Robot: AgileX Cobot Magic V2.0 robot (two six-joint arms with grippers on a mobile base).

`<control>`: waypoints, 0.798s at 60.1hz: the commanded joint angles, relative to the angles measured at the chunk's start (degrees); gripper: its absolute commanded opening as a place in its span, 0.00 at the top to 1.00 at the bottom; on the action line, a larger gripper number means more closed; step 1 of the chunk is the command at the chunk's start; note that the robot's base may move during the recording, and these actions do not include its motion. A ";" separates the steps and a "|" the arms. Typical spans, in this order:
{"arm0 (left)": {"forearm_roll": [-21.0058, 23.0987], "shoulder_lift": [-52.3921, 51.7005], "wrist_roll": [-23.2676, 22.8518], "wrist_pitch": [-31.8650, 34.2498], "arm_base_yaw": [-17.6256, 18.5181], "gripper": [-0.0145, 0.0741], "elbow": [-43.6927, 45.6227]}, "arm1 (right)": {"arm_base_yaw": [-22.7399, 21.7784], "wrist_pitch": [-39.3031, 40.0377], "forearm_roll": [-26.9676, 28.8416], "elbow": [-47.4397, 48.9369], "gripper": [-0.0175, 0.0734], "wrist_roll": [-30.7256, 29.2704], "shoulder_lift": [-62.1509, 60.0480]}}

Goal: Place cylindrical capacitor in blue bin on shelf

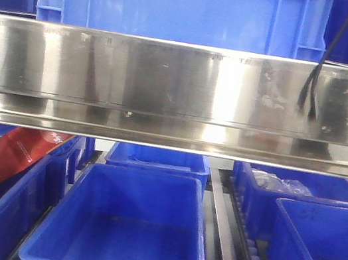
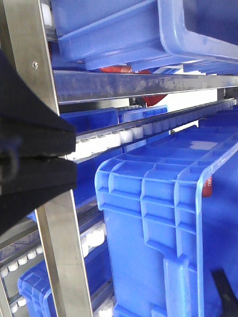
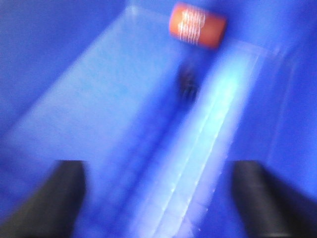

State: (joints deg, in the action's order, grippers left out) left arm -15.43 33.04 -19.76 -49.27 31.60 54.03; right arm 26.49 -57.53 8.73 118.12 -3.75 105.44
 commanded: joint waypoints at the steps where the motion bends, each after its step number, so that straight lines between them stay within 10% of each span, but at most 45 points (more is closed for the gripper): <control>1: -0.24 -0.28 -0.59 0.55 0.02 0.96 -0.07 | -0.09 0.49 -0.34 0.64 0.53 -0.46 -3.89; 17: -0.24 -0.28 -0.59 0.55 0.02 0.96 -0.07 | -0.09 3.89 -4.16 -5.29 0.88 -0.46 -15.58; 48: -1.60 -0.18 -0.59 4.53 0.02 0.96 -0.11 | -0.09 32.46 -9.28 -56.78 0.98 0.19 -51.88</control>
State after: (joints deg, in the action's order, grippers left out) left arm -16.18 33.04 -19.97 -47.12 31.60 54.00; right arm 26.49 -32.88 0.00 68.97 -3.64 59.46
